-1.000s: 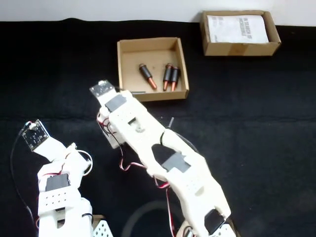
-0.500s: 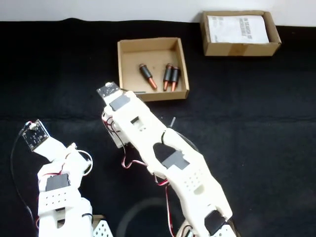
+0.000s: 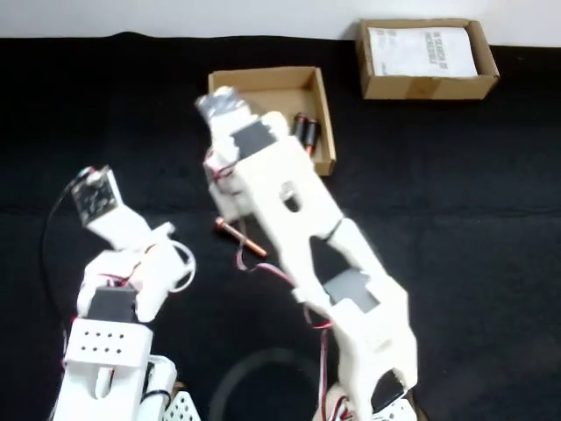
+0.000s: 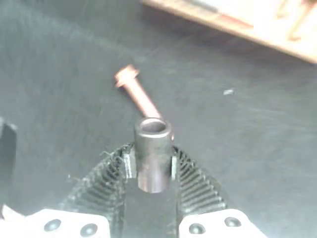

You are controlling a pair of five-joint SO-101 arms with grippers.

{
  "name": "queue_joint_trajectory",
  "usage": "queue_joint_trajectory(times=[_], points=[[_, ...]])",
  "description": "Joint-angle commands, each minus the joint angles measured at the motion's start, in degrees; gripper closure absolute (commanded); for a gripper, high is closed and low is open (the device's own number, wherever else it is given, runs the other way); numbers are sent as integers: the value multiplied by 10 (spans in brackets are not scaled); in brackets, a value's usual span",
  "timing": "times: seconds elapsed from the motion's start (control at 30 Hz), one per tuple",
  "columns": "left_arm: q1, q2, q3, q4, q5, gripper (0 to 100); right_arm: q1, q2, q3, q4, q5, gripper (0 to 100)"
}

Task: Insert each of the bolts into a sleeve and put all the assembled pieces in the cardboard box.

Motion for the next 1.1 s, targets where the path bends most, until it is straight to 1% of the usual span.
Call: queue_joint_trajectory(times=[0.0, 0.03, 0.13, 0.23, 0.3, 0.37, 0.5, 0.73, 0.87, 0.97, 1.07], points=[[65, 73, -88, -36, 4, 975, 59, -73, -30, 3, 4, 992], [80, 115, -109, -38, 11, 969, 74, -79, -31, 3, 4, 992], [113, 267, -183, -22, 69, 954, 115, -87, -30, 7, 4, 992], [135, 393, -278, 21, 112, 952, 139, -90, -28, 8, 4, 992], [139, 440, -337, 51, 135, 952, 148, -90, -28, 19, 14, 992], [140, 469, -377, 62, 160, 951, 151, -90, -28, 29, 32, 992], [166, 521, -385, 61, 187, 949, 159, -89, -32, 26, 36, 992], [176, 596, -382, 62, 251, 800, 164, -87, -31, 19, 36, 992], [178, 600, -384, 62, 247, 794, 178, -87, -32, 7, 36, 992], [176, 601, -374, 59, 225, 794, 184, -87, -32, 9, 36, 992], [179, 600, -344, 20, 223, 794, 187, -89, -28, 11, 36, 992]])
